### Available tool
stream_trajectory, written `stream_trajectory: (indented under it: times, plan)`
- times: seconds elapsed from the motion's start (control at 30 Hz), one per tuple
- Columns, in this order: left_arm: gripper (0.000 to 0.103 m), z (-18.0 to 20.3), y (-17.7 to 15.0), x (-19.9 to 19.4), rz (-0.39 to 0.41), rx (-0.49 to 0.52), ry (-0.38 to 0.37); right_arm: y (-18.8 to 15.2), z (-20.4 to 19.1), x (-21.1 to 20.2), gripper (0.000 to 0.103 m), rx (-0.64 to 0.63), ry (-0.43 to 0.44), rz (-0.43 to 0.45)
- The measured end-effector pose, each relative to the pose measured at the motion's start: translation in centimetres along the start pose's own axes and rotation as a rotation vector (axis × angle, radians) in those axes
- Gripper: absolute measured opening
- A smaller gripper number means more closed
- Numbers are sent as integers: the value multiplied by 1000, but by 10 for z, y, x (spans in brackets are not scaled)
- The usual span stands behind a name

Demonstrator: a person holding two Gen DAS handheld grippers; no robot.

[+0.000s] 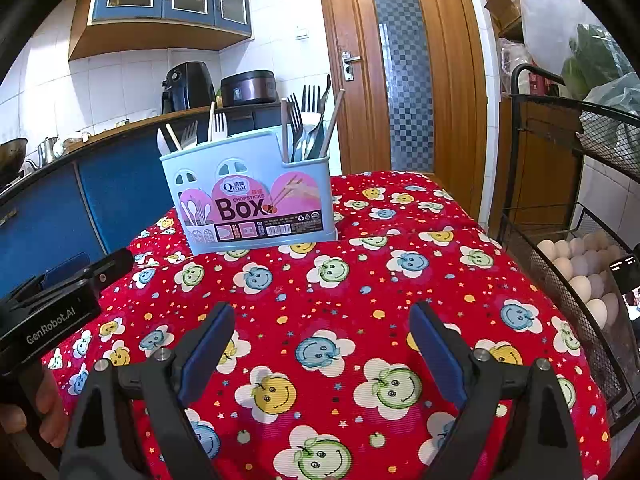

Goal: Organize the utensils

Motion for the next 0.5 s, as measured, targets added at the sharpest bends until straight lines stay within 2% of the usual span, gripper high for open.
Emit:
stream_trajectory:
  times: [0.5]
  plan:
    - [75,1,0,-1,3,1,0,0,0,-1,91,-4,-1,0]
Point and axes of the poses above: each gripper's, at about its wrist camera, not at the fingertips, and x roughly the way its jaws point, z to its right, y to its top, the point moved 4 cm from there along x, roughly the way its jaws point, and after that the axes turned 7 degrees about -x, right-handed, at the moved point
